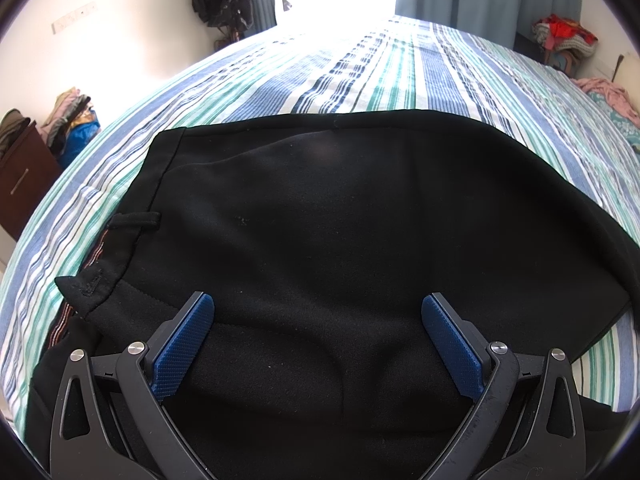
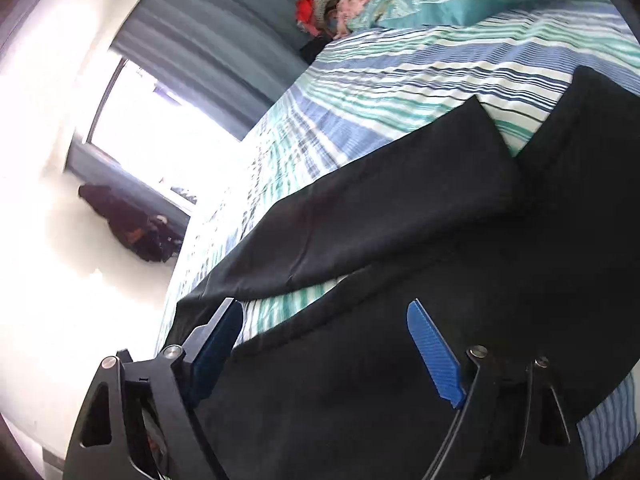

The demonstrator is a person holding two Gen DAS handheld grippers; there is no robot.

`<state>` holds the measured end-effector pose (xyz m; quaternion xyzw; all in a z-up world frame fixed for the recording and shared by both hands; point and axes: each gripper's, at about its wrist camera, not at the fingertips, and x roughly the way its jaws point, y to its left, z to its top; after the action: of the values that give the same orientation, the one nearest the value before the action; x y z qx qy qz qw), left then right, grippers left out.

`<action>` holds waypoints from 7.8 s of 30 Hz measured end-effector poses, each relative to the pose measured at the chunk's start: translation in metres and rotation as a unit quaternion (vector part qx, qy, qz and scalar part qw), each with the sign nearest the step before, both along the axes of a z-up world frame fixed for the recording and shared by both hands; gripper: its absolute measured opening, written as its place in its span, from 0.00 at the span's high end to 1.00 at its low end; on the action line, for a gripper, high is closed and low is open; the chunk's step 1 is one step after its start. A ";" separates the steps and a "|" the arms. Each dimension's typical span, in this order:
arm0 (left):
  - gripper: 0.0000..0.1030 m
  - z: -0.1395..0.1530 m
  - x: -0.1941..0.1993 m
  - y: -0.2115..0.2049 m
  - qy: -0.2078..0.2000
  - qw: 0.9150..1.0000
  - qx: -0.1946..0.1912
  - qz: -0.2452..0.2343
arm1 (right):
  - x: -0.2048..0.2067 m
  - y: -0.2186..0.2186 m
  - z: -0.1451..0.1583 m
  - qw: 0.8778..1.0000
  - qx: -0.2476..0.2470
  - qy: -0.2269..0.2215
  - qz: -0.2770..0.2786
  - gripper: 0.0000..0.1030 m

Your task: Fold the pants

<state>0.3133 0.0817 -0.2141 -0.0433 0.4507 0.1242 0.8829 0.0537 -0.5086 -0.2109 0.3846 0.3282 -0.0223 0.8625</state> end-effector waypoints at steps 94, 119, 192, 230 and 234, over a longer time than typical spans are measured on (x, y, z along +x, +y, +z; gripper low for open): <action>0.55 0.066 -0.256 -0.026 0.126 0.961 -0.210 -0.126 | -0.059 -0.127 0.060 0.953 -0.212 0.204 -0.067 0.24; 0.74 0.073 -0.256 0.016 0.080 0.981 -0.042 -0.169 | -0.017 0.210 -0.017 0.908 -0.349 0.117 0.200 0.07; 0.02 0.031 -0.109 -0.002 -0.024 0.993 0.045 -0.102 | 0.014 -0.019 -0.008 0.924 -0.341 0.144 0.090 0.00; 0.01 0.030 -0.108 -0.003 -0.022 0.993 0.060 -0.100 | 0.028 -0.212 -0.003 0.961 0.011 0.222 0.163 0.81; 0.01 0.030 -0.108 -0.003 -0.022 0.993 0.060 -0.100 | 0.022 -0.206 0.007 0.969 0.029 0.188 0.157 0.87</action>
<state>0.2057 0.0783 -0.1839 0.0520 0.4247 0.0612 0.9017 0.0760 -0.7146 -0.2040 0.3422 0.5417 0.0514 0.7661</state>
